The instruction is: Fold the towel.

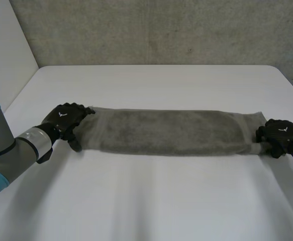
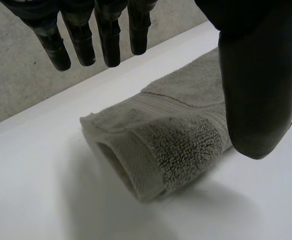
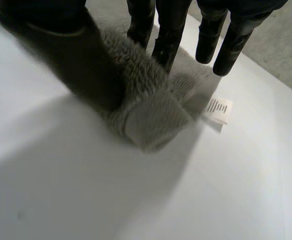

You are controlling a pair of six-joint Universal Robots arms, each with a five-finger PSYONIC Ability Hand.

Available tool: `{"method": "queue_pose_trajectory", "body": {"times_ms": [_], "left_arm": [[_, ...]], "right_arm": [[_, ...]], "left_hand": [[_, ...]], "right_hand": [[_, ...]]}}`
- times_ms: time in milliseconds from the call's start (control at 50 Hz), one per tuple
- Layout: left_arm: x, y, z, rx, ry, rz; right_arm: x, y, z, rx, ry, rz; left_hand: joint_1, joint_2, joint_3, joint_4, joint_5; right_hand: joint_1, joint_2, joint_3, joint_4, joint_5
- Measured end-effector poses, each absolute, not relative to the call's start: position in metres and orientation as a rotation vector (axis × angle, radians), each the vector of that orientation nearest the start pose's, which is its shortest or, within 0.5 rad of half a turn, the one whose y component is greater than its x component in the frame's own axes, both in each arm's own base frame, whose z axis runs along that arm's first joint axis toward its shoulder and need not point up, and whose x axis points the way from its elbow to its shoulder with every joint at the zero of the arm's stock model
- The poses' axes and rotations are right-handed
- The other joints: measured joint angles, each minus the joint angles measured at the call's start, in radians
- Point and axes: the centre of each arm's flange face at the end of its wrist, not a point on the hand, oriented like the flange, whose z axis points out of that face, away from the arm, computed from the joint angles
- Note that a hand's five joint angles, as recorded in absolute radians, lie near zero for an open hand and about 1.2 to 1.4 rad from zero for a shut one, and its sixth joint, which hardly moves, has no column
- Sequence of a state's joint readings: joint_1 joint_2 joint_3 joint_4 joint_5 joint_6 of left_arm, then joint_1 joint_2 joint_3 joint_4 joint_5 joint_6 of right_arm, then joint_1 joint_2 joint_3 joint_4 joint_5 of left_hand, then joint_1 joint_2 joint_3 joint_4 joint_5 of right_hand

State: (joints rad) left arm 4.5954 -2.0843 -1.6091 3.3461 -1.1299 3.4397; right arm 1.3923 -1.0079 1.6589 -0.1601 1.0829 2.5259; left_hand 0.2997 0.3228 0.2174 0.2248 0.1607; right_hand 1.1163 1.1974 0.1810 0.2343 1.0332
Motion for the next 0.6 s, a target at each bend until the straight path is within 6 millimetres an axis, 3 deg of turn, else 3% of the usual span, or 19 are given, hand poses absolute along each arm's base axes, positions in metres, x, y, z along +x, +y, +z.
{"method": "queue_pose_trajectory", "body": {"times_ms": [60,220,400,500,580,600], "left_arm": [[-0.21,-0.328,0.144,0.983,2.589,-1.968],[-0.21,-0.327,0.146,0.981,2.582,-1.977],[-0.208,-0.326,0.147,0.974,2.578,-1.979],[-0.207,-0.325,0.15,0.971,2.571,-1.985],[-0.207,-0.324,0.152,0.972,2.565,-1.992],[-0.207,-0.324,0.152,0.973,2.563,-1.994]], "right_arm": [[0.111,-0.361,0.115,-0.949,2.466,-1.72],[0.101,-0.369,0.113,-0.941,2.48,-1.746],[0.065,-0.39,0.129,-0.997,2.524,-1.883],[0.046,-0.41,0.162,-1.115,2.501,-2.07],[0.074,-0.418,0.208,-1.237,2.324,-2.247],[0.091,-0.417,0.221,-1.263,2.247,-2.287]], "left_hand": [[0.0,0.0,0.0,0.0,-0.001],[0.0,0.0,0.0,0.0,-0.001],[0.0,0.0,0.0,0.0,-0.001],[0.0,0.0,0.0,0.0,-0.001],[0.0,0.0,0.0,0.0,-0.001],[0.0,0.0,0.0,0.0,-0.001]], "right_hand": [[0.167,0.088,0.0,0.0,0.122],[0.175,0.088,0.0,0.0,0.127],[0.179,0.088,0.0,0.0,0.127],[0.182,0.088,0.0,0.0,0.126],[0.187,0.088,0.0,0.0,0.126],[0.187,0.092,0.0,0.0,0.126]]}}
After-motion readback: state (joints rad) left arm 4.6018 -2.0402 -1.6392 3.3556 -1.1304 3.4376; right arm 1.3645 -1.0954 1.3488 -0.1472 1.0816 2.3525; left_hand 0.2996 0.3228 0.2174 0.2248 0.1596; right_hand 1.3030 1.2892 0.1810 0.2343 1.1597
